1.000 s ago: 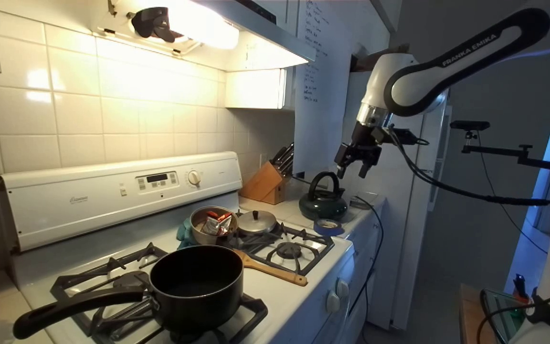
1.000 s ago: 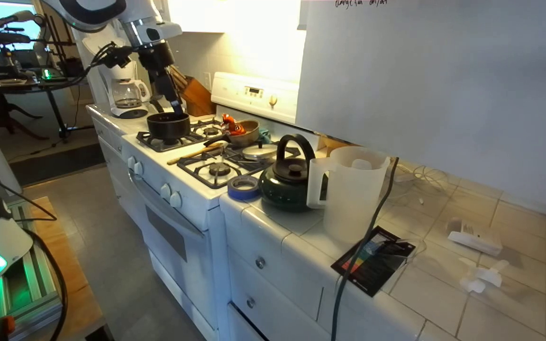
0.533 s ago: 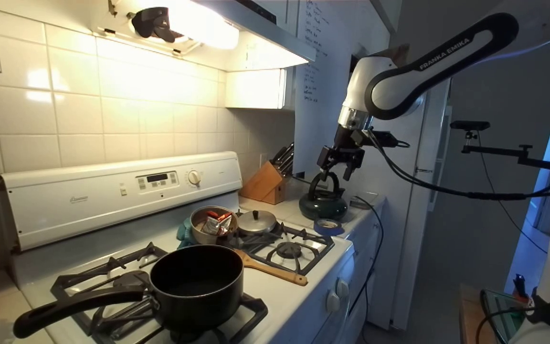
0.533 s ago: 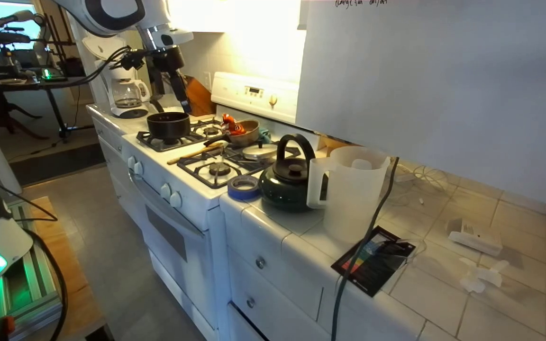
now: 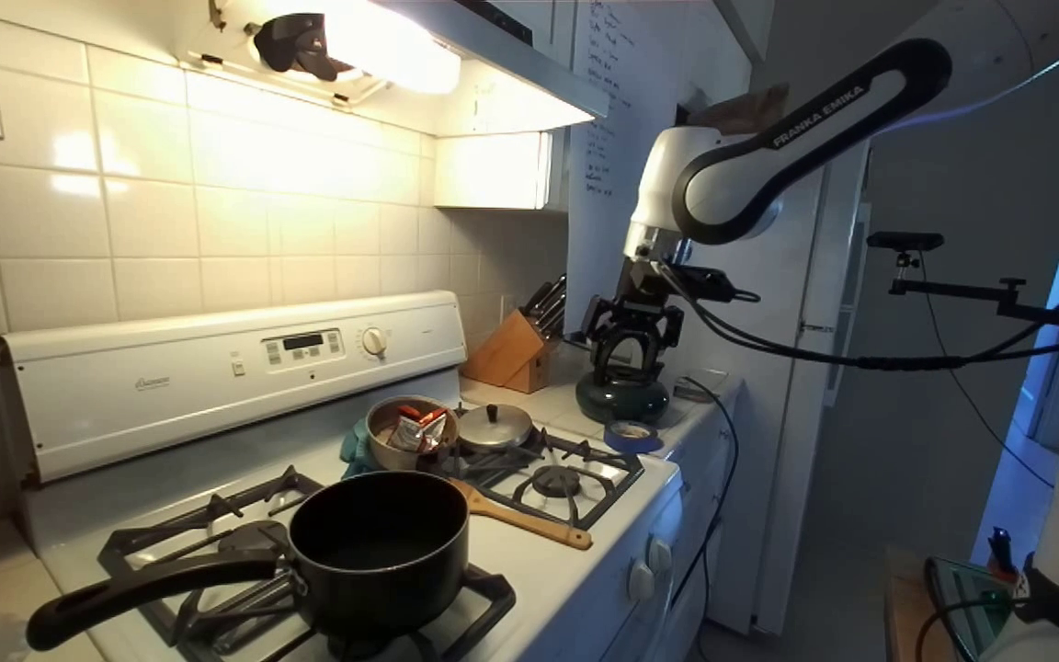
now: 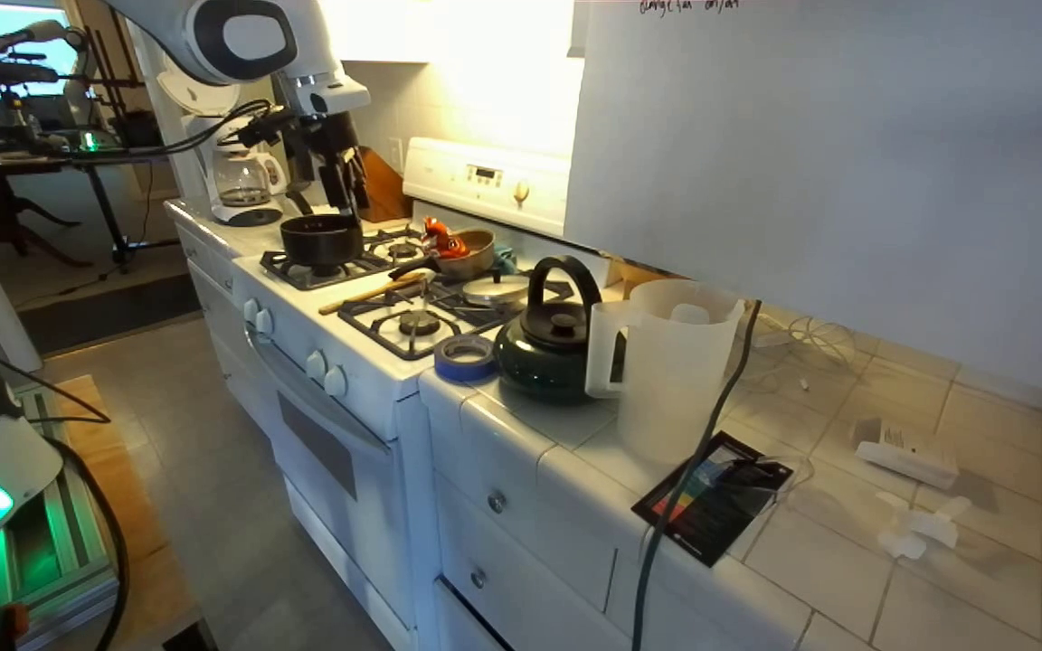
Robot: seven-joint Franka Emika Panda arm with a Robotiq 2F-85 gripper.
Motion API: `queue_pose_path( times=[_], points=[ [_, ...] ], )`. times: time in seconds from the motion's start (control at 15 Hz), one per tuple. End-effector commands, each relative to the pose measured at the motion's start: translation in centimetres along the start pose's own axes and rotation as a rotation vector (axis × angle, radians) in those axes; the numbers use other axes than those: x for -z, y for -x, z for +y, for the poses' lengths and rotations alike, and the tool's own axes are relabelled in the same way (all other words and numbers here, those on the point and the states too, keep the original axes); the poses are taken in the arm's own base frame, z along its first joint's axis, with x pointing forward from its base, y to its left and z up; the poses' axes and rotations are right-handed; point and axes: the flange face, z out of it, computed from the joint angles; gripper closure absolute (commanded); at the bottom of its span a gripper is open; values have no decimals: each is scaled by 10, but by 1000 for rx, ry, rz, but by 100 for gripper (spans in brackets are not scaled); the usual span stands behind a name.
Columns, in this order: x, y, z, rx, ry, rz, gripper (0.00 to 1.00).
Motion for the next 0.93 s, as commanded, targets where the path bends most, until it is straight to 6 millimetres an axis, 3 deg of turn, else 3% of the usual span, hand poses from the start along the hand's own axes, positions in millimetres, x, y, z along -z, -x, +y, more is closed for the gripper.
queue_pose_path(
  times=[0.0,0.4,0.87],
  points=[
    [-24,-10,-53,-177,-81,-33,0],
    [-45,-46,-128,-397,-229,111,0],
    [-92,-42,-219,-441,-226,140,0]
  ],
)
